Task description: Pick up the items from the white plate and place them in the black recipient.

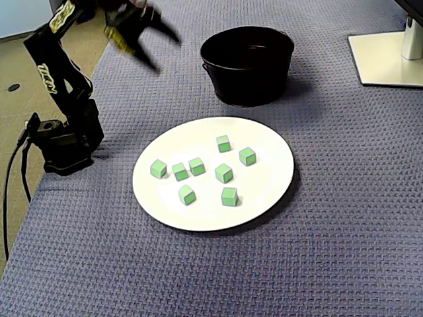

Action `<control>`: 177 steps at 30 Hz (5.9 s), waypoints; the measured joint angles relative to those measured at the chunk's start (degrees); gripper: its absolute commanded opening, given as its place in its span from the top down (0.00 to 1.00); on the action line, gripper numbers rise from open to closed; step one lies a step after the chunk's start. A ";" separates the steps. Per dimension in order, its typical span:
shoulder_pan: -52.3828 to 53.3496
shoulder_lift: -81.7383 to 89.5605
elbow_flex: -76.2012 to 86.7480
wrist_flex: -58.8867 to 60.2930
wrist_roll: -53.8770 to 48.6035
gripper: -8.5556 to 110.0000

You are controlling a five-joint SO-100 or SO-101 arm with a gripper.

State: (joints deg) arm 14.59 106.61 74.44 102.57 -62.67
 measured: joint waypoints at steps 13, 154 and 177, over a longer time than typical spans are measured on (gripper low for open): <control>13.80 -2.46 31.90 -11.69 -13.18 0.65; -4.75 -37.27 8.09 -35.42 51.15 0.69; -9.32 -42.36 5.45 -37.71 53.96 0.93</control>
State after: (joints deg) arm 5.27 64.25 79.89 64.86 -8.70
